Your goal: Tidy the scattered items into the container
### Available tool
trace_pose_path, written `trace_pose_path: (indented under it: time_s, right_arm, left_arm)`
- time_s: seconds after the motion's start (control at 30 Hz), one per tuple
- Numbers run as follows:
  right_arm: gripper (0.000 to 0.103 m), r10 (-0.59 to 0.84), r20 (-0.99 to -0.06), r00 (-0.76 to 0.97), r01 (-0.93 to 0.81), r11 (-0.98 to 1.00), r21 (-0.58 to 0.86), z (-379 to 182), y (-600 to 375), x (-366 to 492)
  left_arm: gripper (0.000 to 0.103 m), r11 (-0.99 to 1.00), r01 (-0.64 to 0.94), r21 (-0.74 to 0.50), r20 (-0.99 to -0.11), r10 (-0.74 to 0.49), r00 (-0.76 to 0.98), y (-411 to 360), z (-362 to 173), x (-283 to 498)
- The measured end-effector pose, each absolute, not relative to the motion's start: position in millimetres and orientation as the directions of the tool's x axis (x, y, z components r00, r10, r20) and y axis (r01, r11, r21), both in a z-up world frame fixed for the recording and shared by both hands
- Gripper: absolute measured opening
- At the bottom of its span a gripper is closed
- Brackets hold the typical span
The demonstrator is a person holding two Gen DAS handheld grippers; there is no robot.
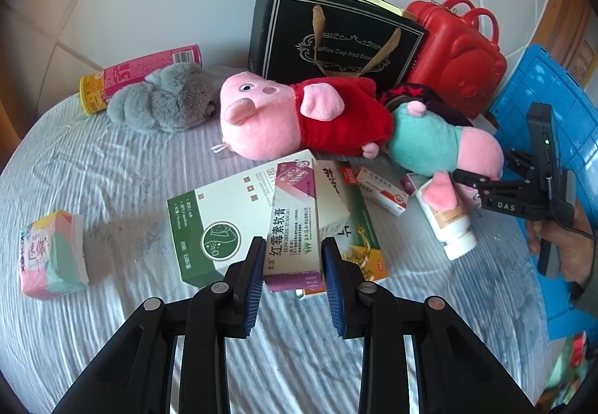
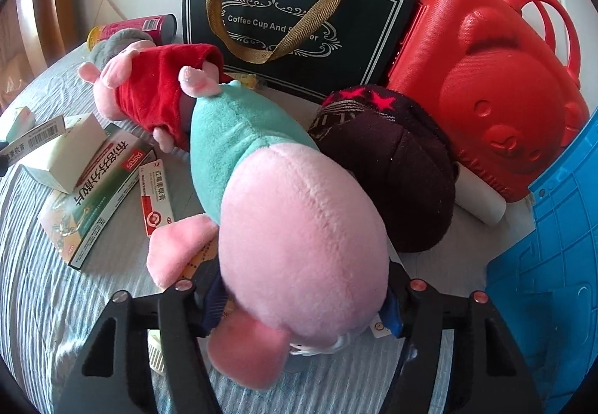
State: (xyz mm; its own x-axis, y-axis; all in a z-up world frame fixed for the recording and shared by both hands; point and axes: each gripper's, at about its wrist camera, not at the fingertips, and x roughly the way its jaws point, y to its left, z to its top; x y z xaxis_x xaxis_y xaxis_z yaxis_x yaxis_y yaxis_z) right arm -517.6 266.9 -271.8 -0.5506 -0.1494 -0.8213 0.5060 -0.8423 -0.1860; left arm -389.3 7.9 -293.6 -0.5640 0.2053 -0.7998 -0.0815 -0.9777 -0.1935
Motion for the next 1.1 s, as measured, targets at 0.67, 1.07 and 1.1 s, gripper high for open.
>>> trace_pose_path:
  time_s: [0.67,1.07,1.1]
  right_arm:
    - [0.054,-0.198,-0.769,-0.607,0.450,-0.884,-0.128,-176,277,-432]
    - [0.054,-0.267,-0.738,-0.620,0.496,-0.862,-0.105,-94,277,-340]
    - [0.054,-0.273,-0.733,-0.623,0.500,-0.859,-0.105,-88,277,-334]
  left_arm:
    - [0.028,-0.978,-0.046,-0.205,-0.780,0.191,-0.596,5,-249,-334]
    - [0.028,-0.977,-0.008,-0.214,-0.726,0.164,-0.668,8,-178,-274]
    - [0.028,-0.979,-0.004,-0.206,-0.722,0.155,-0.674,8,-171,-270]
